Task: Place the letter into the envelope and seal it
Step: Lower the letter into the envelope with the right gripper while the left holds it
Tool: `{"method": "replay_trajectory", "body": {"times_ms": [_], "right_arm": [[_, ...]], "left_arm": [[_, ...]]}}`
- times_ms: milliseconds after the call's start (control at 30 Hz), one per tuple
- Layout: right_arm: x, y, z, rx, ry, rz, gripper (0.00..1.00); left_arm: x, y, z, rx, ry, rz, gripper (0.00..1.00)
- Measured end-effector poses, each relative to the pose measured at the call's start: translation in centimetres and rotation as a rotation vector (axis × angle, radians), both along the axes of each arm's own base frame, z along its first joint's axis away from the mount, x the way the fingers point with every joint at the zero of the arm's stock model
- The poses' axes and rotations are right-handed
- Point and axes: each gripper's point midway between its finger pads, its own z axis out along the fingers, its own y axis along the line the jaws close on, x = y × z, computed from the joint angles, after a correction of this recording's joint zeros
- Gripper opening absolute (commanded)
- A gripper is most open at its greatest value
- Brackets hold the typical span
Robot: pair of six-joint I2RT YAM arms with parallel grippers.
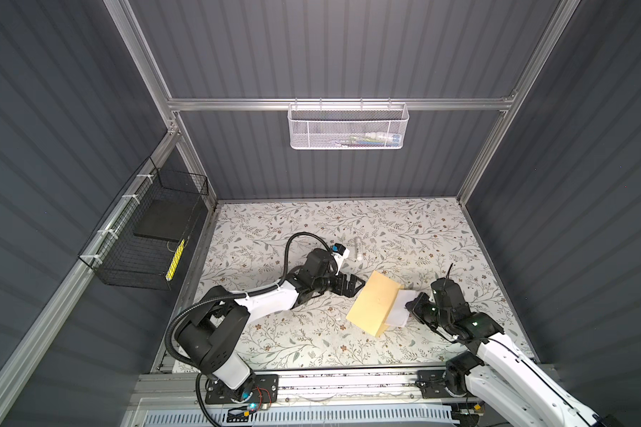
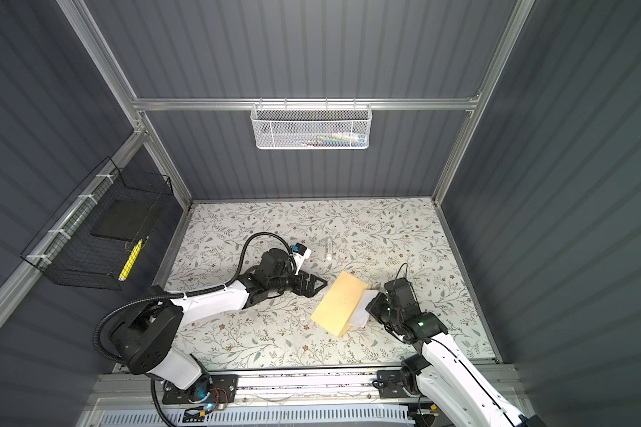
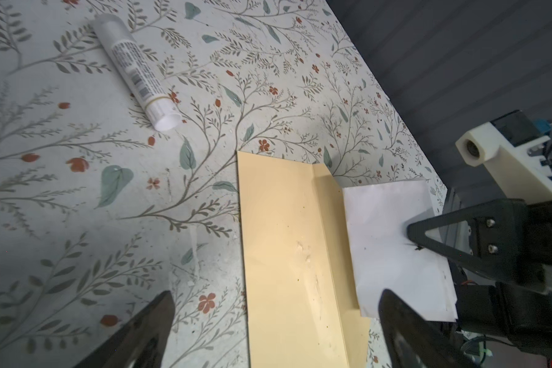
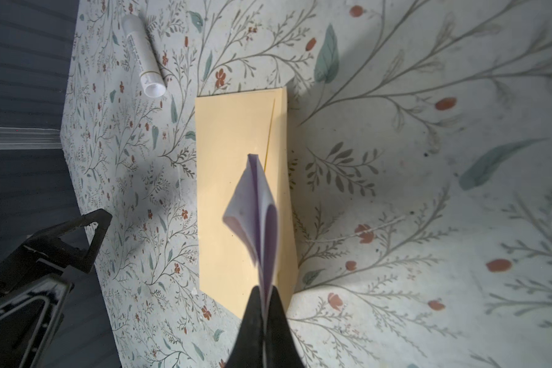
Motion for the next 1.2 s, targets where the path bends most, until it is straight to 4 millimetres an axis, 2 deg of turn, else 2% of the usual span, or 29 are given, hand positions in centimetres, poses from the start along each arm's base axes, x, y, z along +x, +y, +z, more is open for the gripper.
{"method": "replay_trajectory", "body": {"times_ms": [200,333,667,1000,1200], "right_arm": [[-0.4,-0.6,-2.7,-0.041,0.065,-0.024,0.00],[0.1,-0.6,-3.1,-0.045,0.065,-0.027,0.00],[1.0,-0.3,-4.1,-0.063,0.074,-0.008,0.00],[1.9,0.9,-4.8,-0.044,0.072,0.037,0.00],[2.0,1.2,-5.4,-0.053,0.084,0.056,0.00]], "left_arm": [[-1.5,-1.0,-3.4,0.021,0.074,-0.040,1.00],[-1.9,-1.3,-5.8,0.039,0.129,-0.051,1.00],[-1.7,-2.4,-6.1,-0.006,0.113,-0.072,0.97],[-2.1,-4.1,-6.1,-0.059,0.101,-0.118,0.94],[-2.0,-4.3,-6.1,-0.073,0.101,-0.116,0.92]]}}
